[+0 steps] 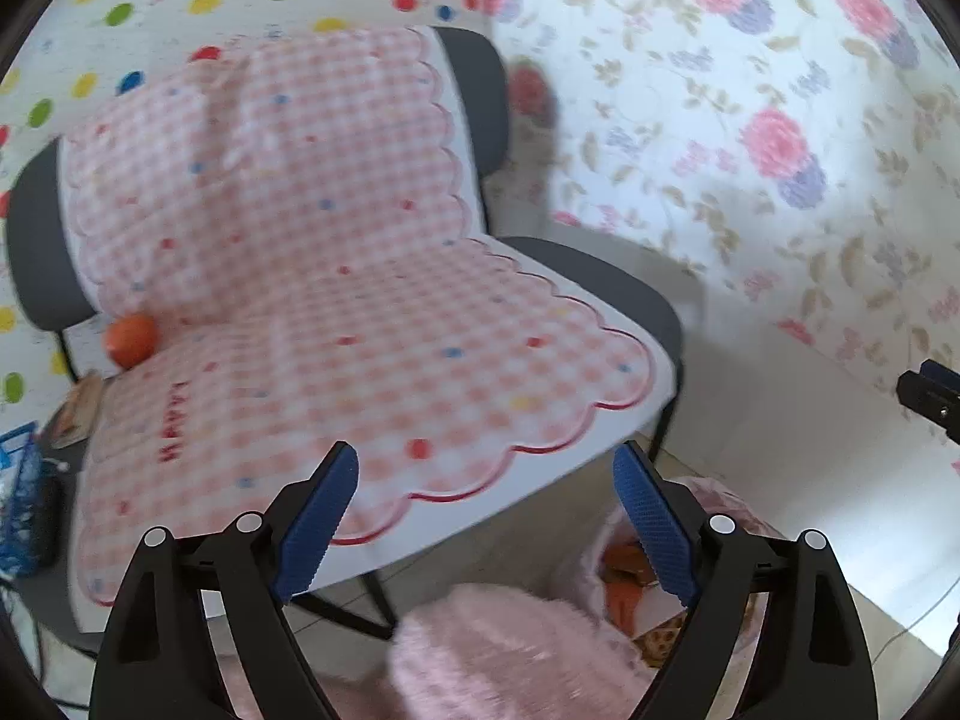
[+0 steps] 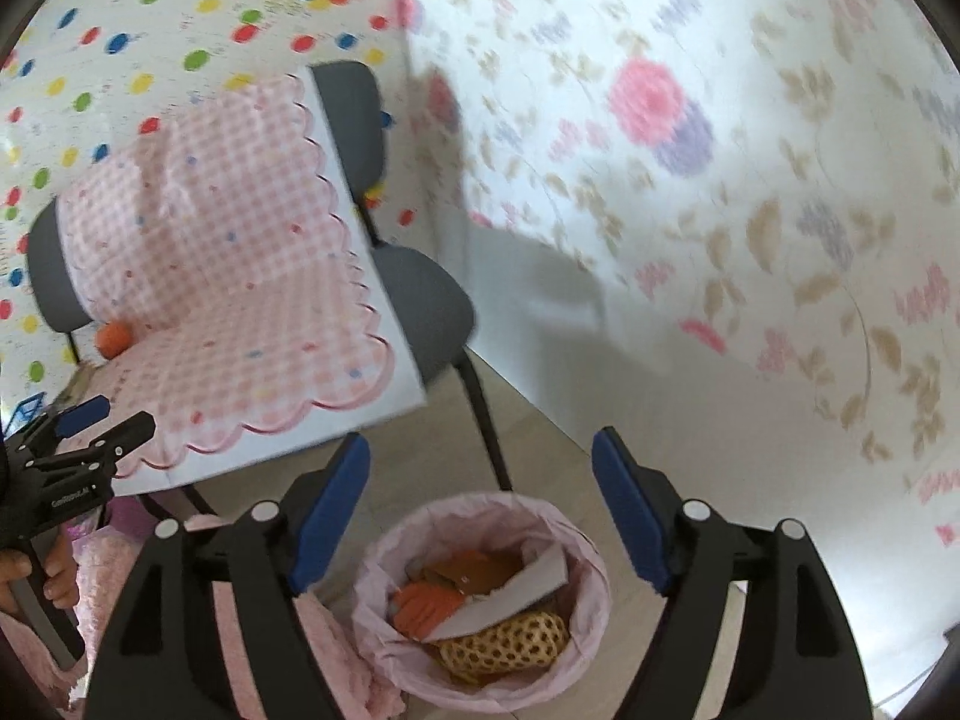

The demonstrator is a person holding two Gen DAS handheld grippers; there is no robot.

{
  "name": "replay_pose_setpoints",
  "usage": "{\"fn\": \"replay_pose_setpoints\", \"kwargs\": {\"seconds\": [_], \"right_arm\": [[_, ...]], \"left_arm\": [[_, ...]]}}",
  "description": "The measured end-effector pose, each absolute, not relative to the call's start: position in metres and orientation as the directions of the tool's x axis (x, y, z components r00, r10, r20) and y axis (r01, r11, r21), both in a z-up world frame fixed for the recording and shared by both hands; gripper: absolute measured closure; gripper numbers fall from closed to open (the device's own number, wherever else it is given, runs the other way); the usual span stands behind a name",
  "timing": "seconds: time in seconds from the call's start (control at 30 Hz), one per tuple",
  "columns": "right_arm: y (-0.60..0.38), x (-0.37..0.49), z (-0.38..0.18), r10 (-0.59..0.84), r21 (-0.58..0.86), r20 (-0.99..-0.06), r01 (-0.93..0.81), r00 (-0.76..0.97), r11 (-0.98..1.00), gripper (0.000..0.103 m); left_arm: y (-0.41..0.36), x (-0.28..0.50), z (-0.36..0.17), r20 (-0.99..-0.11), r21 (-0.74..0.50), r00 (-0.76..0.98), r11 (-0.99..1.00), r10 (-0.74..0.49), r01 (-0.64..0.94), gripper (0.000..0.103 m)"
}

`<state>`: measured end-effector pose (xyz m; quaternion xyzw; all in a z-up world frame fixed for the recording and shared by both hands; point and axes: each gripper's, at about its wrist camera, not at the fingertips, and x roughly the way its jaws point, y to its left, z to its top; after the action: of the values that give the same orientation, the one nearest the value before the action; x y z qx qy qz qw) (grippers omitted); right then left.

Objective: Collect trash

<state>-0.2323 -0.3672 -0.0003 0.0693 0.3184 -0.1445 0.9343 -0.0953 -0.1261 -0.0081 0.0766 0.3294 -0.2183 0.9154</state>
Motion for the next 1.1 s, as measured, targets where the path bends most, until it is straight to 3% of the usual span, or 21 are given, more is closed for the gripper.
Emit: {"fn": "replay_pose_setpoints", "kwargs": {"seconds": [0.23,0.6,0.8,1.1], "right_arm": [[-0.330,-0.201,0.021,-0.134,0.029,-0.591,0.188,0.795,0.982,0.007],[-0.264,-0.144,0.040,0.000,-0.016,-0.615,-0.013,0.789,1.000,0.006],[-0.236,-0.124,0.045,0.027,-0.041,-0.627,-0.067,0.778,0.997,0.006],[-0.222,-0.117,0.046,0.033,-0.059,-0.635,-0.091,0.771,0.994,0.006]], "left_arm": [[-0.069,-0.097,0.016,-0.633,0.038,0.741,0.948,-0.221,0.316,0.012],[0.007,-0.091,0.033,-0.699,0.042,0.715,0.998,-0.007,0.051,0.010],[0.026,-0.097,0.036,-0.702,0.119,0.705,0.993,0.101,-0.024,0.008],[0.040,-0.095,0.037,-0.716,0.101,0.689,0.993,0.114,-0.060,0.007]]}}
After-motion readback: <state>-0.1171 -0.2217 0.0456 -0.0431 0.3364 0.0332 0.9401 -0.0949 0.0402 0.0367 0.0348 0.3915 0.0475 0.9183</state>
